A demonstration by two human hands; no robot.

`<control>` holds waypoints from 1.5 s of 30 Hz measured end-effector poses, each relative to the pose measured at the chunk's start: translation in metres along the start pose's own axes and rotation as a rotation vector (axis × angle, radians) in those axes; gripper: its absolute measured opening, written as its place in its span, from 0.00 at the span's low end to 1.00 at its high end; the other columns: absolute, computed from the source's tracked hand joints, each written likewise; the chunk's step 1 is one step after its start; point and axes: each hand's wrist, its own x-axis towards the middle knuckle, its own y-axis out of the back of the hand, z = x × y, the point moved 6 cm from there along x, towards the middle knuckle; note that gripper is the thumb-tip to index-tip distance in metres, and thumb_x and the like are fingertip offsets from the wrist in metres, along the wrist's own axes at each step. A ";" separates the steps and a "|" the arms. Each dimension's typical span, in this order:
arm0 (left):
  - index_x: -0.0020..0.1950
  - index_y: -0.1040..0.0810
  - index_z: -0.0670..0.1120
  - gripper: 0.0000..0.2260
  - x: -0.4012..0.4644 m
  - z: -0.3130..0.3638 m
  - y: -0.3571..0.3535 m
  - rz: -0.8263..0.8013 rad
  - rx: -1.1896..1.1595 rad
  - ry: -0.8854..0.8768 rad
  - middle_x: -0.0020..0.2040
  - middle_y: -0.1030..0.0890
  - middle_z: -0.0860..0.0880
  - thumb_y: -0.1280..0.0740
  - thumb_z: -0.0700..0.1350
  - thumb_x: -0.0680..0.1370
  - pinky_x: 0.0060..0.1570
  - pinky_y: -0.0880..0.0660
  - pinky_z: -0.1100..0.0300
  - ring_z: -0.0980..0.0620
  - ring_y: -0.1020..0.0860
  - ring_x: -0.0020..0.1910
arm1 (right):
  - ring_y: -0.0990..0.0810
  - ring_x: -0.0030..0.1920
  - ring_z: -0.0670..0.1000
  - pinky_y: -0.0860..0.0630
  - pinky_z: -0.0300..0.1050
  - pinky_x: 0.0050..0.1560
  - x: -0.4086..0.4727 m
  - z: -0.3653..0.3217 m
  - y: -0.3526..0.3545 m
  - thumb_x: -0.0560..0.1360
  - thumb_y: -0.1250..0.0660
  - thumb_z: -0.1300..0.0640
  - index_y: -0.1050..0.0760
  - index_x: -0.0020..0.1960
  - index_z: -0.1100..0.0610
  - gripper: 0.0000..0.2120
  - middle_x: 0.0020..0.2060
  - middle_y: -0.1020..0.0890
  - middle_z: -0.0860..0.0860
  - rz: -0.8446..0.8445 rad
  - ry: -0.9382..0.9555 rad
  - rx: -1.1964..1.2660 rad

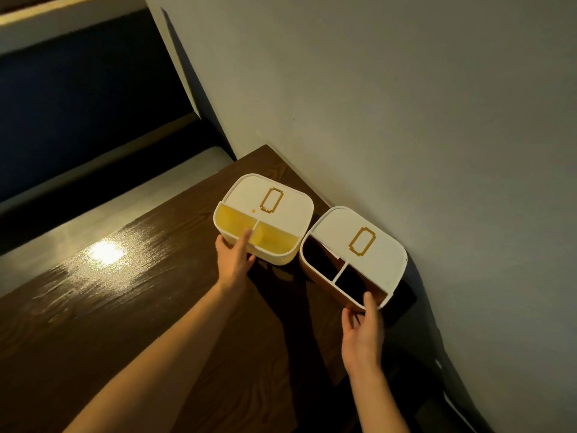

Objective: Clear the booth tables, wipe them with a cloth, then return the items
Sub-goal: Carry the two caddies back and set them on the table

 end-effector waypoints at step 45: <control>0.76 0.32 0.51 0.23 -0.075 0.026 -0.044 -0.283 0.337 -0.031 0.67 0.25 0.47 0.41 0.59 0.84 0.52 0.20 0.45 0.48 0.23 0.59 | 0.22 0.60 0.61 0.23 0.53 0.55 -0.049 0.032 -0.078 0.82 0.38 0.47 0.34 0.74 0.58 0.25 0.59 0.22 0.60 -0.223 -0.104 -0.365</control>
